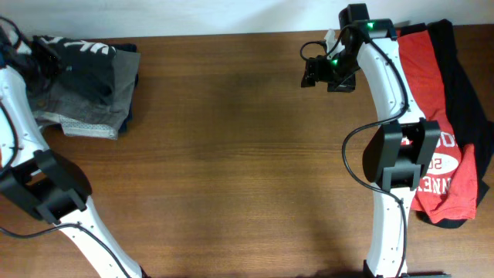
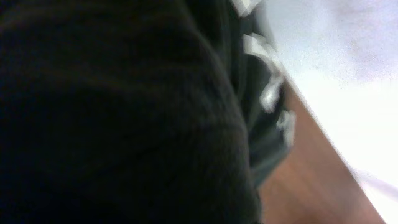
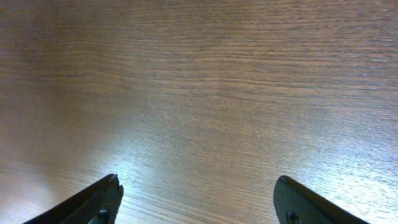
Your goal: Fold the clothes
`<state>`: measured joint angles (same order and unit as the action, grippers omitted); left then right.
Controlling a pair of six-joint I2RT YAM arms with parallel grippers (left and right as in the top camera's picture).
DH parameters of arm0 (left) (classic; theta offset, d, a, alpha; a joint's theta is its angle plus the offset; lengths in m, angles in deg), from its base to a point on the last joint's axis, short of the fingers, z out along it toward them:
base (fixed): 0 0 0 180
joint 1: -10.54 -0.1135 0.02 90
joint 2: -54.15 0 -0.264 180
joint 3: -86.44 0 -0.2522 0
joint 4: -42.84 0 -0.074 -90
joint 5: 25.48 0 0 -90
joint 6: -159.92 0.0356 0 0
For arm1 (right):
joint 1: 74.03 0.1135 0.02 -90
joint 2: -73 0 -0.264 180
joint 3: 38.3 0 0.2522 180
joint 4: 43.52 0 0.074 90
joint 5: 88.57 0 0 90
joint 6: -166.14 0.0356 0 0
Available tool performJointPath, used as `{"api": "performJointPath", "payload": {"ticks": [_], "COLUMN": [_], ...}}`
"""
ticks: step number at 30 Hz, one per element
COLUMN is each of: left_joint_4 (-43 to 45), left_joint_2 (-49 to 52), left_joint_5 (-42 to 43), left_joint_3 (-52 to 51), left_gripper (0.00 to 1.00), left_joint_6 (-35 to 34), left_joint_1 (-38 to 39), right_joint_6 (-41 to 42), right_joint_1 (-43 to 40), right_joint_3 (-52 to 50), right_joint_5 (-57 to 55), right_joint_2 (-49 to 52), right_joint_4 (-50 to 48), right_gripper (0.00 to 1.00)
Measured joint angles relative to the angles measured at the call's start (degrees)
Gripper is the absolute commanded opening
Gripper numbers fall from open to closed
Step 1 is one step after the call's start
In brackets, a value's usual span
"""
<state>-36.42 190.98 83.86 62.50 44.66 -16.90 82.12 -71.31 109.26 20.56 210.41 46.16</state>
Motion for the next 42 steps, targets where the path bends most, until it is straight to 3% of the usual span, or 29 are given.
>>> {"api": "performJointPath", "payload": {"ticks": [2,13,26,33,42], "left_joint_4": [-3.52,-17.64,-21.51,-15.65,-5.7], "left_joint_2": [0.13,0.13,0.33,0.33,2.51], "left_joint_5": [-1.03,-5.95,-15.19,-15.74,-17.46], "left_joint_3": [0.0,0.11,2.99,7.93,8.24], "left_gripper": [0.73,0.93,0.89,0.9,0.92], "left_joint_6": [2.12,15.45,32.2,40.3,43.98], "left_joint_1": [-0.9,-2.4,-1.62,2.78,5.33], "right_joint_6": [0.02,0.04,0.0,-0.07,-0.02], "right_joint_1": [0.0,0.0,0.0,0.0,0.0], "right_joint_3": [0.0,0.0,0.0,0.0,0.0], "right_joint_5": [0.0,0.0,0.0,0.0,0.0], "right_joint_2": [0.0,0.0,0.0,0.0,0.0], "right_joint_4": [-0.09,-0.66,-0.74,-1.49,-1.9], "right_gripper": [0.82,0.82,0.87,0.89,0.91]}}
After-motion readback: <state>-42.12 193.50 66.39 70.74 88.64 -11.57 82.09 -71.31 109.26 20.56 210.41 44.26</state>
